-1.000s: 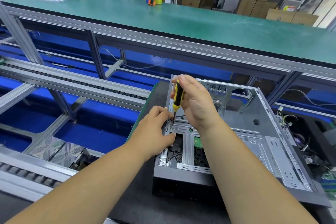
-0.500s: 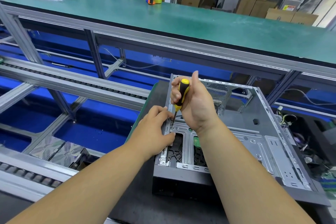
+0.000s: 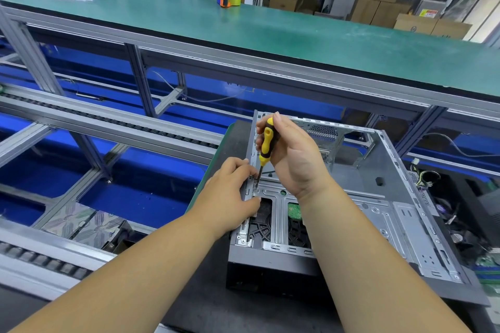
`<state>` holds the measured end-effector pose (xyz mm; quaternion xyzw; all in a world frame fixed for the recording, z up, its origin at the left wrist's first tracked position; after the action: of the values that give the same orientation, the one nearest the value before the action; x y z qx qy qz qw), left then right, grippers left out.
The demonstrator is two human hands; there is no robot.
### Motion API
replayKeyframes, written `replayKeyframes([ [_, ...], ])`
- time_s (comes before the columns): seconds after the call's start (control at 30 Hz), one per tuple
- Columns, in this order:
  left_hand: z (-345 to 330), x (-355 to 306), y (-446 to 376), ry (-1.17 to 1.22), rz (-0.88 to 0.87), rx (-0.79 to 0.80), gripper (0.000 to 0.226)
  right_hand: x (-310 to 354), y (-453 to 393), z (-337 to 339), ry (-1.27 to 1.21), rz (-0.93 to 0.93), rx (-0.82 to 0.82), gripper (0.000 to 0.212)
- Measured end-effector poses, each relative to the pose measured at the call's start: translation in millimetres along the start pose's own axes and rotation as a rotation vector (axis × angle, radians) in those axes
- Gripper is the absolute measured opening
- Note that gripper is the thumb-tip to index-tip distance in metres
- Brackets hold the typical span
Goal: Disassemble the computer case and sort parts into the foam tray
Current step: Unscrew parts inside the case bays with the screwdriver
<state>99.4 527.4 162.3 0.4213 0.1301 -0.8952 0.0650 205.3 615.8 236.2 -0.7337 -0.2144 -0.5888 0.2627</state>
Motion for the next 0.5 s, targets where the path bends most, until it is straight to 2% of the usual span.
replayKeyframes([
  [0.2, -0.1, -0.7, 0.0, 0.003, 0.003, 0.006, 0.051, 0.9, 1.6, -3.7, -0.011, -0.001, -0.016, 0.025],
  [0.4, 0.1, -0.6, 0.4, 0.003, 0.01, 0.001, 0.051, -0.1, -2.6, -10.6, -0.07, -0.051, 0.033, 0.049],
  [0.5, 0.2, -0.6, 0.3, 0.004, 0.009, -0.001, 0.051, -2.1, -3.4, -14.7, -0.092, -0.028, 0.055, 0.052],
])
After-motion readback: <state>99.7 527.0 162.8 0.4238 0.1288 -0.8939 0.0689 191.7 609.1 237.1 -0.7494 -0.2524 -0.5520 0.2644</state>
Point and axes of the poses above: each hand's wrist, its own y-axis away from the middle knuckle, its own z-axis out of the back of the hand, x = y × z, the point moved 3 cm from there along -y, towards the middle knuckle, and after that the axes turned 10 degrees about y, right-handed, at the moved point
